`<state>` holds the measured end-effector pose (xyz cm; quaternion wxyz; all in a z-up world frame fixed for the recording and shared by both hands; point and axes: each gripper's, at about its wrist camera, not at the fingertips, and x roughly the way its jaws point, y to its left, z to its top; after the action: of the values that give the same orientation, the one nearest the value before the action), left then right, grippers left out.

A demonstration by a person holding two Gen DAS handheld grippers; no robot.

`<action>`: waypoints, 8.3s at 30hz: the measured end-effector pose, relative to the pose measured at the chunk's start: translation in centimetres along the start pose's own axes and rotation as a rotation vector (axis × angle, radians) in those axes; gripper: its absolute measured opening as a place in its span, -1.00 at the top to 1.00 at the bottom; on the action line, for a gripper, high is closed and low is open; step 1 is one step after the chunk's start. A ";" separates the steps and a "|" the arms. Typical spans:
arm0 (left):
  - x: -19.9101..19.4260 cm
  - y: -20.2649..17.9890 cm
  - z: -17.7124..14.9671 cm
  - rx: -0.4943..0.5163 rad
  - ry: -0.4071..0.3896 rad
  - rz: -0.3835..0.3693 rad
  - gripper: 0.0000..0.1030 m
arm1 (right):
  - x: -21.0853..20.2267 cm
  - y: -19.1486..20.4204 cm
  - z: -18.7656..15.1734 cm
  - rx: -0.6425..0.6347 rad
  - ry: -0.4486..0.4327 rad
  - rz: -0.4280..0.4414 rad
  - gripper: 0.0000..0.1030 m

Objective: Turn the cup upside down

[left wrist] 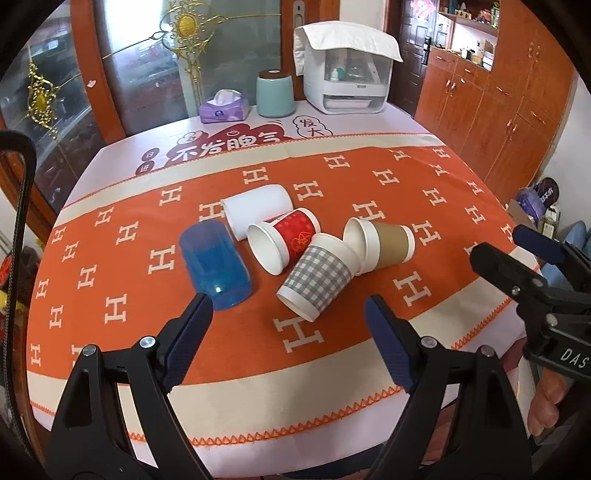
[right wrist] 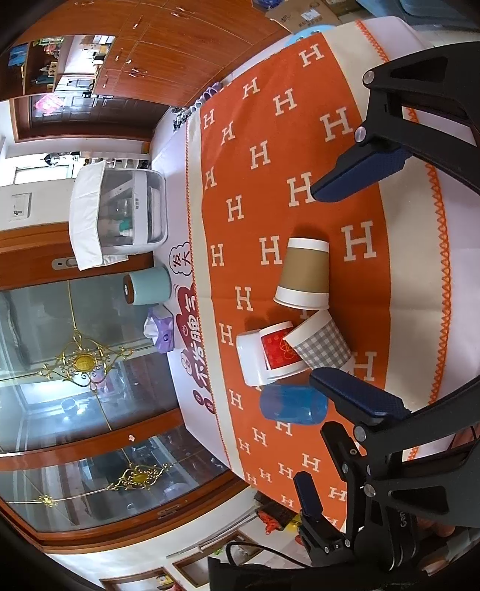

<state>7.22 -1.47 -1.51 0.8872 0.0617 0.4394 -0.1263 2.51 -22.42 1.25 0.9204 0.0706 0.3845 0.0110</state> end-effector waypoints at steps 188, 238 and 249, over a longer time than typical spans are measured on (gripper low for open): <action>2.1 12.6 -12.3 -0.316 0.177 -0.022 -0.16 | 18.0 17.3 -4.6 -0.917 0.515 0.194 -0.44; 2.7 9.9 -8.5 -0.378 0.013 0.031 -0.78 | 15.0 8.1 -10.1 -0.144 0.115 0.296 -0.68; -2.4 6.6 -7.5 -0.287 -0.027 0.066 -0.78 | 4.8 4.5 -7.0 -0.053 0.099 0.218 -0.68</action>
<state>1.93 6.95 -4.10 0.8965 -0.0531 0.4385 -0.0339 1.12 -16.78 -6.40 0.8952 0.0871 0.4189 0.1244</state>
